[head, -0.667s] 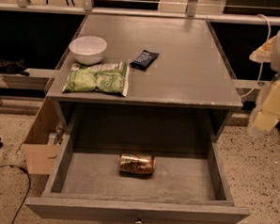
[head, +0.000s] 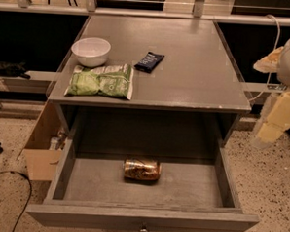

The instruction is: Pick orange can from top drawer and place on counter

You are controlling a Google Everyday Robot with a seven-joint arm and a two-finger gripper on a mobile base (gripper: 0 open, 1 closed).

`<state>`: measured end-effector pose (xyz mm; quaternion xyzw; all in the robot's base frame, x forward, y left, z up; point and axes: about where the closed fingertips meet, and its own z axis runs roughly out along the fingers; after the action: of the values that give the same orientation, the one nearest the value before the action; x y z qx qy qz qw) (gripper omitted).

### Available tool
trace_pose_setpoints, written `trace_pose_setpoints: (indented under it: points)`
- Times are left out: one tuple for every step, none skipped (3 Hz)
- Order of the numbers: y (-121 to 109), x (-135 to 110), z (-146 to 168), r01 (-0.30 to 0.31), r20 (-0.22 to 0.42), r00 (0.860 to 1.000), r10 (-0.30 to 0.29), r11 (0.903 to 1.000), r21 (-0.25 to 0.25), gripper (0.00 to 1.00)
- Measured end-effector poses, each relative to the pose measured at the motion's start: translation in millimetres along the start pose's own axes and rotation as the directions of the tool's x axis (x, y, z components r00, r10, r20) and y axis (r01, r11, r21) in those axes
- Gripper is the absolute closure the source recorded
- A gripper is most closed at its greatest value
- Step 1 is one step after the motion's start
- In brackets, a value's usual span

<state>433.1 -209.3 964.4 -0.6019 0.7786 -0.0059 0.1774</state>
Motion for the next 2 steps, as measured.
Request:
trace_pose_setpoints:
  points:
    - [27.4,-5.2,40.7,-0.036,0.106,0.993,0.044,0.9964,-0.077,0.00]
    - [68.5,-21.7,102.2,-0.081,0.188,0.975,0.118,0.9779,-0.193,0.00]
